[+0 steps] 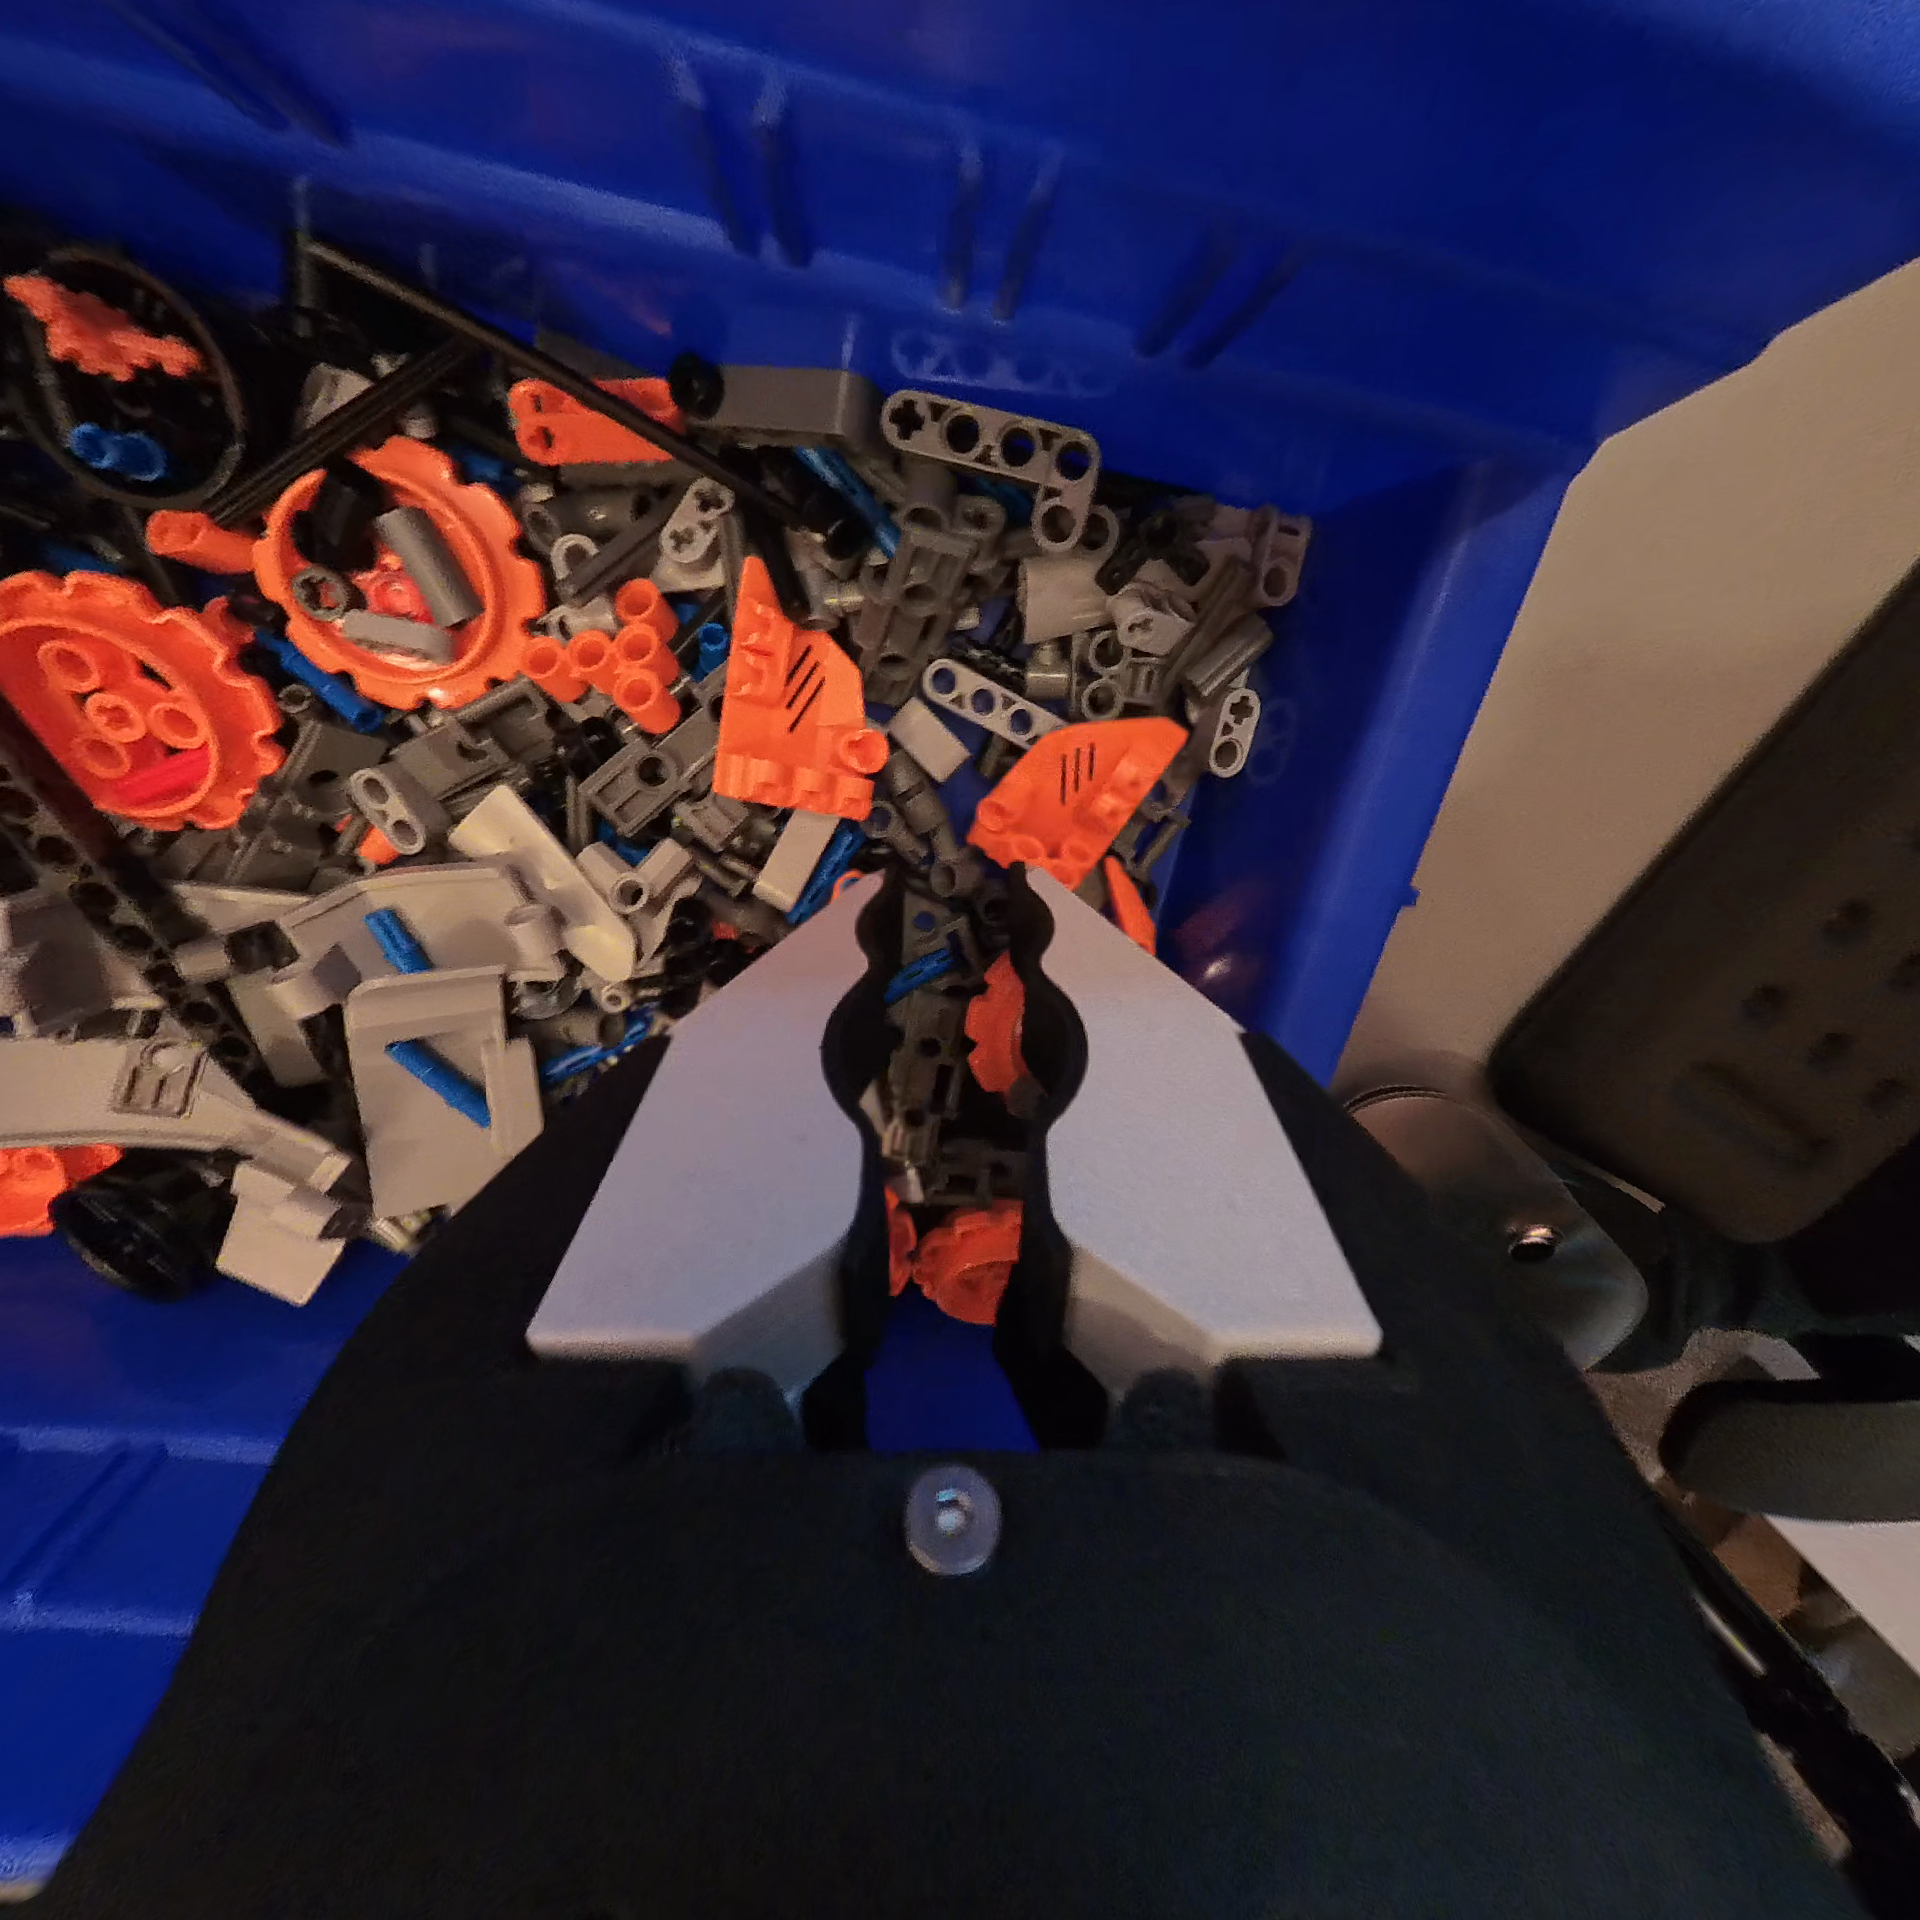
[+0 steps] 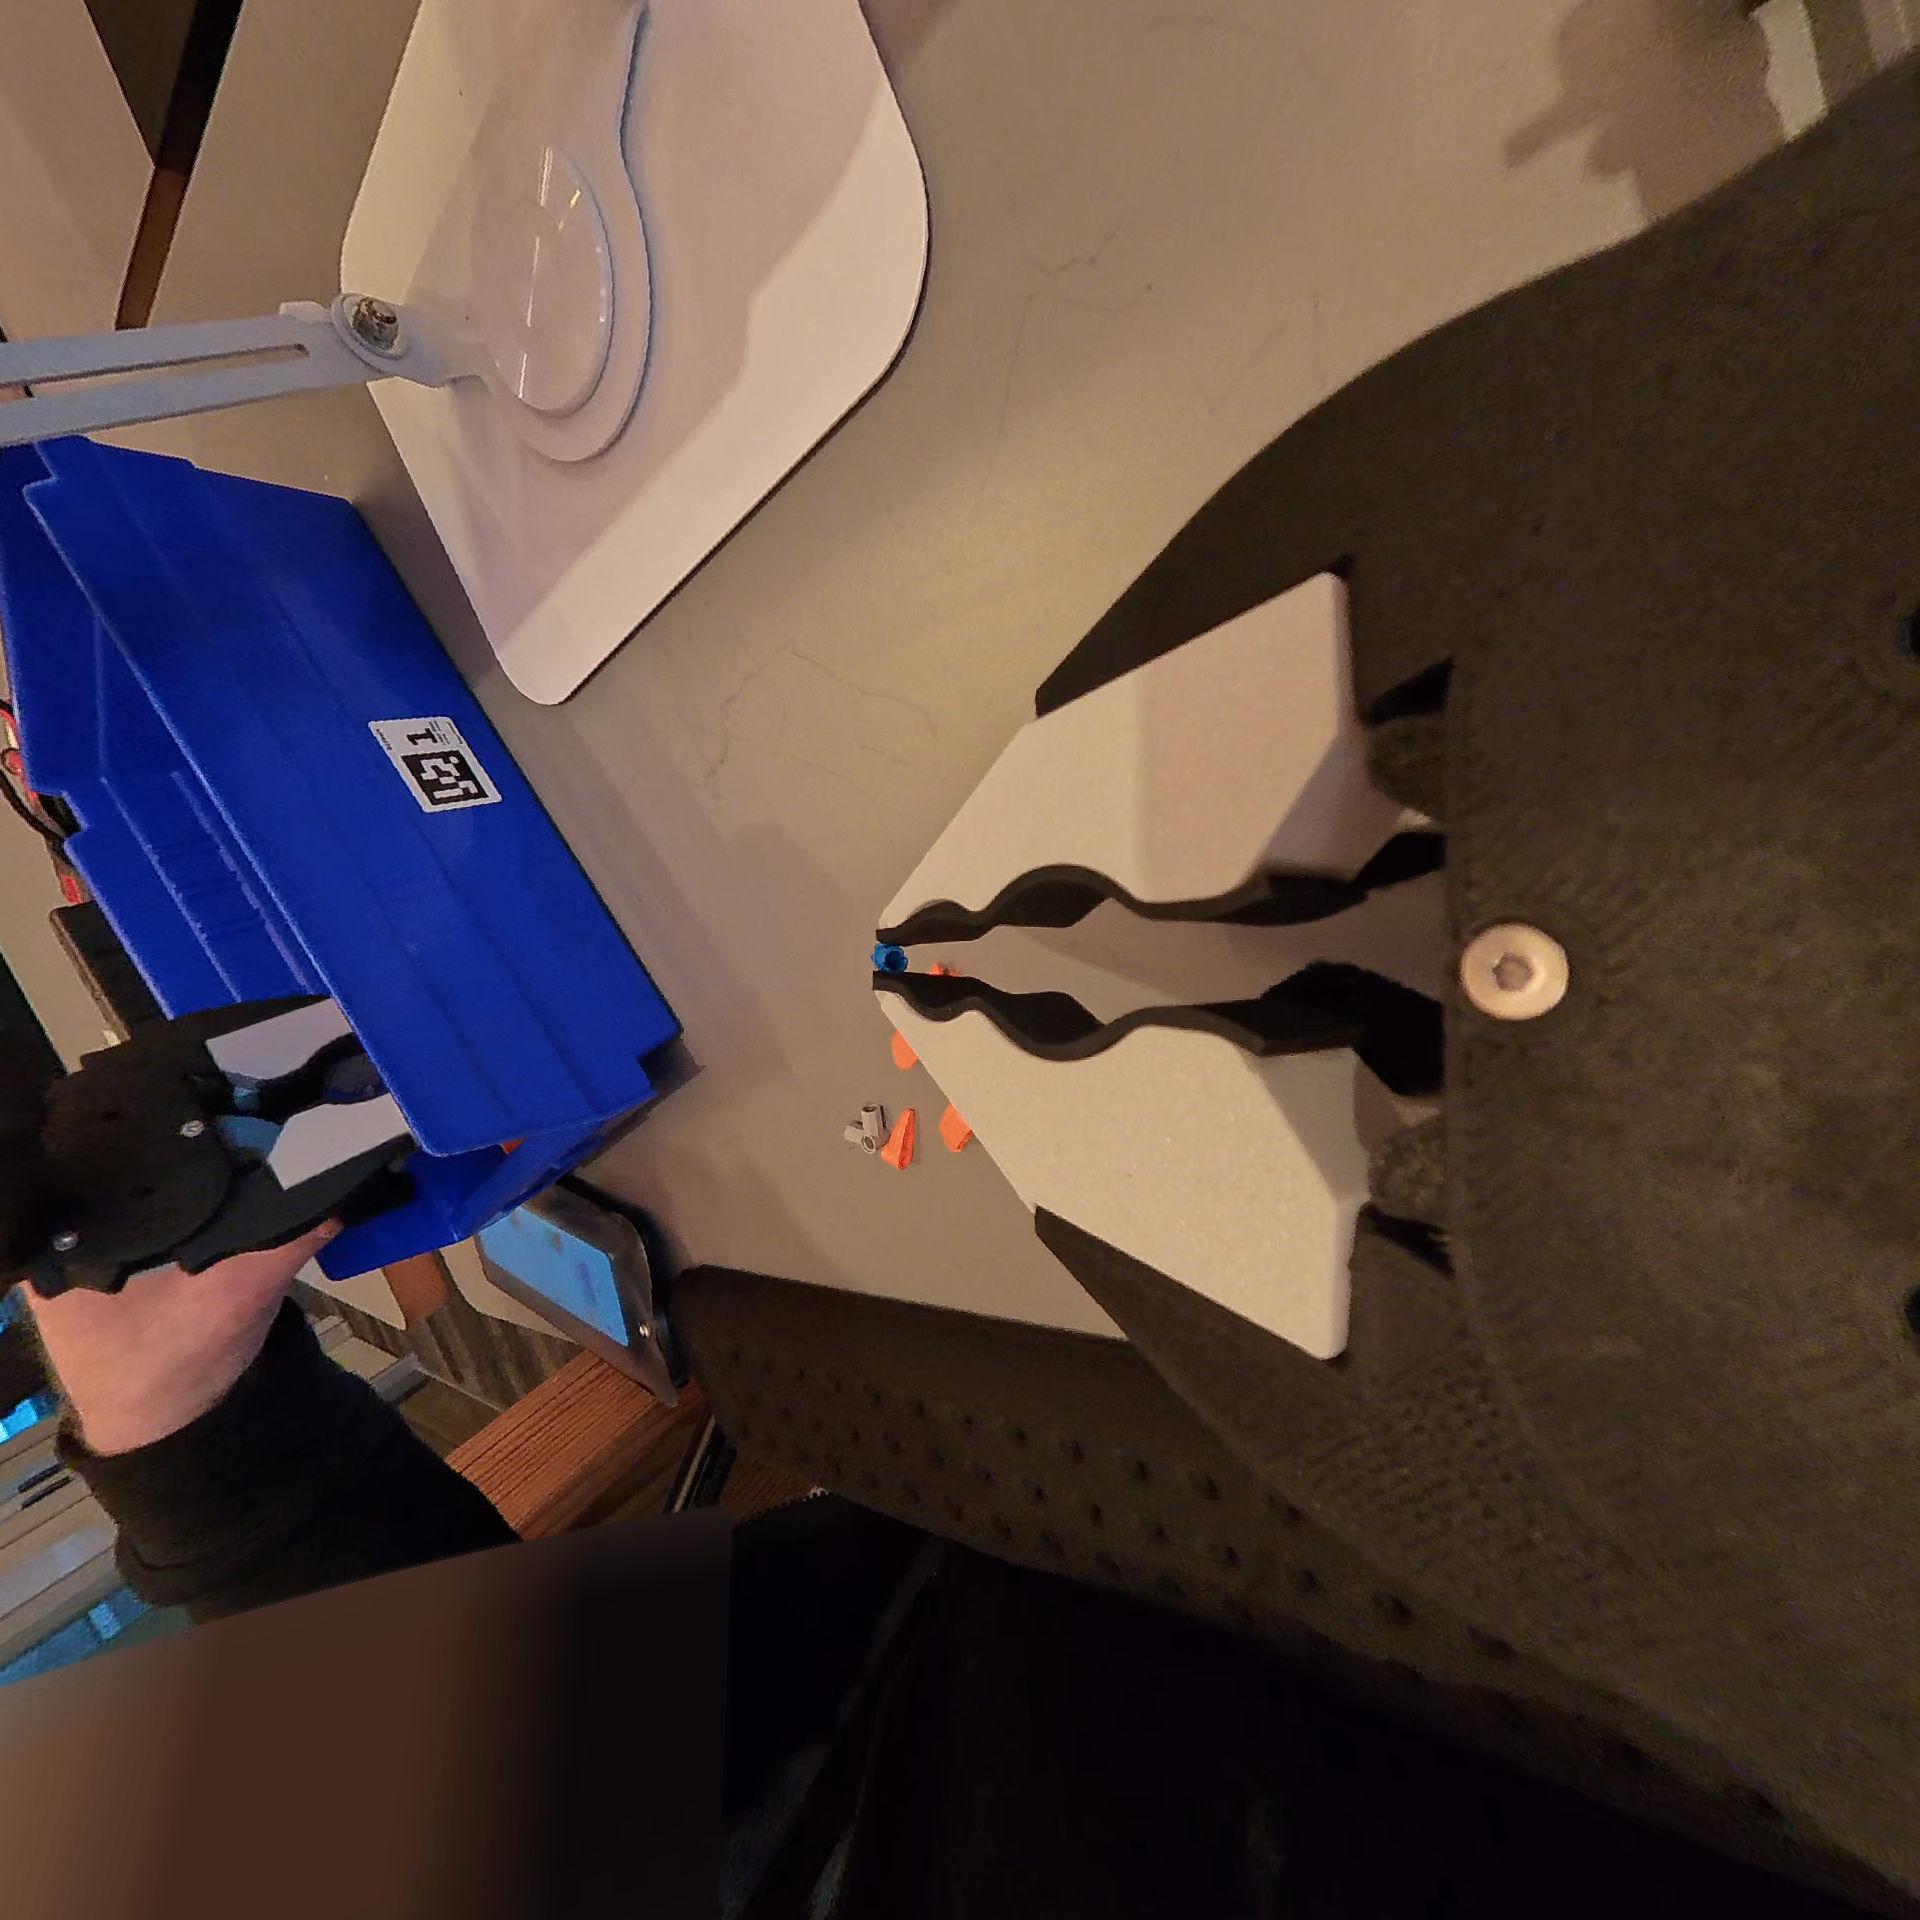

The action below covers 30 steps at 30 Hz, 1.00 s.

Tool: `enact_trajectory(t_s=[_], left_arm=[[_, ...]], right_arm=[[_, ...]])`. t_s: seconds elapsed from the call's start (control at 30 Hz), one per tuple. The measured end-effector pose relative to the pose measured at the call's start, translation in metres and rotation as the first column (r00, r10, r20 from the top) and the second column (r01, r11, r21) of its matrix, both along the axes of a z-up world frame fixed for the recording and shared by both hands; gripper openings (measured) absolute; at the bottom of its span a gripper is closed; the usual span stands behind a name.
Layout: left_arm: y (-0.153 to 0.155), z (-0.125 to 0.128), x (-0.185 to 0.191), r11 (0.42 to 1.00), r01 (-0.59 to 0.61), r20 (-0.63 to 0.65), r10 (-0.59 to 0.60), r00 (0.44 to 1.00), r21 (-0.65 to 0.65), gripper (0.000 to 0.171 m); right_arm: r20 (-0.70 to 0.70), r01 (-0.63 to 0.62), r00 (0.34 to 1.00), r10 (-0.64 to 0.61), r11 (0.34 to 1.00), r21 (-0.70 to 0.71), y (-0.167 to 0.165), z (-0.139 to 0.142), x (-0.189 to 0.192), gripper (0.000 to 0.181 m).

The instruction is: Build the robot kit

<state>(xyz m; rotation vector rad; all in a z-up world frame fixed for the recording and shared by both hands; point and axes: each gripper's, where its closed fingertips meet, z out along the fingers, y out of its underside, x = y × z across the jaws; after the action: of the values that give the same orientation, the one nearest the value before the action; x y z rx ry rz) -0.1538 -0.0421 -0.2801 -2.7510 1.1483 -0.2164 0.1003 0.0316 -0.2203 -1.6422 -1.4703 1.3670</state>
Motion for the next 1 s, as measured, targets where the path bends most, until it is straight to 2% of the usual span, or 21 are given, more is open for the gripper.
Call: enact_trajectory(t_s=[0.27,0.43,0.67,0.9,0.93,1.0], left_arm=[[0.022,0.014,-0.054,0.988,-0.088,-0.181,0.11,0.977,0.13,0.021],[0.021,0.016,-0.043,0.991,-0.062,-0.122,0.077,0.99,0.121,0.021],[0.021,0.001,-0.048,0.996,-0.042,-0.196,0.056,0.979,0.078,0.025],[0.008,-0.005,-0.044,1.0,0.008,-0.221,-0.01,0.975,-0.008,0.019],[0.001,-0.004,-0.044,0.999,0.017,-0.22,-0.027,0.975,-0.046,0.009],[-0.006,0.001,-0.037,0.997,0.034,-0.173,-0.045,0.984,-0.07,0.01]], right_arm=[[0.001,0.003,1.0,-0.003,1.0,-0.003,0.001,-0.001,0.0,0.003],[0.001,0.003,1.0,-0.003,1.0,-0.005,0.001,-0.001,0.0,0.003],[0.0,0.003,1.0,-0.003,1.0,-0.006,0.001,-0.001,0.0,0.003],[-0.003,0.0,1.0,-0.001,1.0,-0.009,0.001,0.0,0.0,0.003],[-0.004,0.001,1.0,-0.001,1.0,-0.008,0.001,0.0,0.0,0.003],[-0.006,0.001,1.0,-0.001,1.0,-0.008,0.001,0.001,0.001,0.003]])
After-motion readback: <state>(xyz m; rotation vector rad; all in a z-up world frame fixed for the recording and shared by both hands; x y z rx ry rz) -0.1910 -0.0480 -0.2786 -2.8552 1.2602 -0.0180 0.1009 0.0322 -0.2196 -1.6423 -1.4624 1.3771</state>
